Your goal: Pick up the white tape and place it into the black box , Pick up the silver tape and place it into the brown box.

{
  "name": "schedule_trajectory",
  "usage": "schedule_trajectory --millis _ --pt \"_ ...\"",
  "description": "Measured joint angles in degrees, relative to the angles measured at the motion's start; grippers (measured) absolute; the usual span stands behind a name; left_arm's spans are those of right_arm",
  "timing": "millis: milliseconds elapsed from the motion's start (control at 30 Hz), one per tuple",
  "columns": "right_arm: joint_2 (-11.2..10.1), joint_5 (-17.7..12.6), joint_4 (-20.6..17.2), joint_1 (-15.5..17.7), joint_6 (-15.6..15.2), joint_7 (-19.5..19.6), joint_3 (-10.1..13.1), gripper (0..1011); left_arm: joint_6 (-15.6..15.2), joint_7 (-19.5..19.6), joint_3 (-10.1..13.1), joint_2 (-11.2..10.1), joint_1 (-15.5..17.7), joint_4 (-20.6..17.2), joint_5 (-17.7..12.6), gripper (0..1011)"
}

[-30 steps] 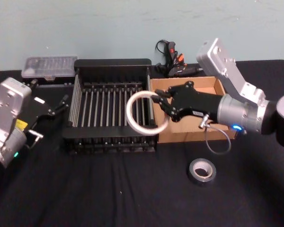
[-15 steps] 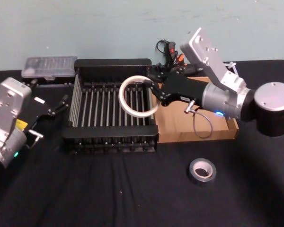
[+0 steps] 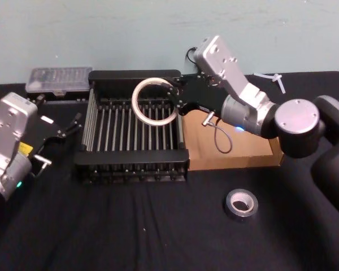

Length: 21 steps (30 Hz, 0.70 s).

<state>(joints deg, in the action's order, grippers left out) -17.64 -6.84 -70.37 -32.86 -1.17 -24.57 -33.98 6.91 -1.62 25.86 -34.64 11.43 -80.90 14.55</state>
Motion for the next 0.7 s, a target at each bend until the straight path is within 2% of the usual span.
schedule_trajectory --millis 267,433,700 --pt "3.1 4.6 5.8 -1.5 4.8 2.9 -0.9 100 0.0 0.0 0.0 0.0 0.0 0.0 0.0 1001" --pt "4.3 6.7 8.3 -2.1 6.4 3.8 -1.3 101 0.0 0.0 0.0 0.0 0.0 0.0 0.0 1001" --pt "5.8 8.3 11.1 -2.7 7.3 3.9 -1.4 100 0.0 0.0 0.0 0.0 0.0 0.0 0.0 1001"
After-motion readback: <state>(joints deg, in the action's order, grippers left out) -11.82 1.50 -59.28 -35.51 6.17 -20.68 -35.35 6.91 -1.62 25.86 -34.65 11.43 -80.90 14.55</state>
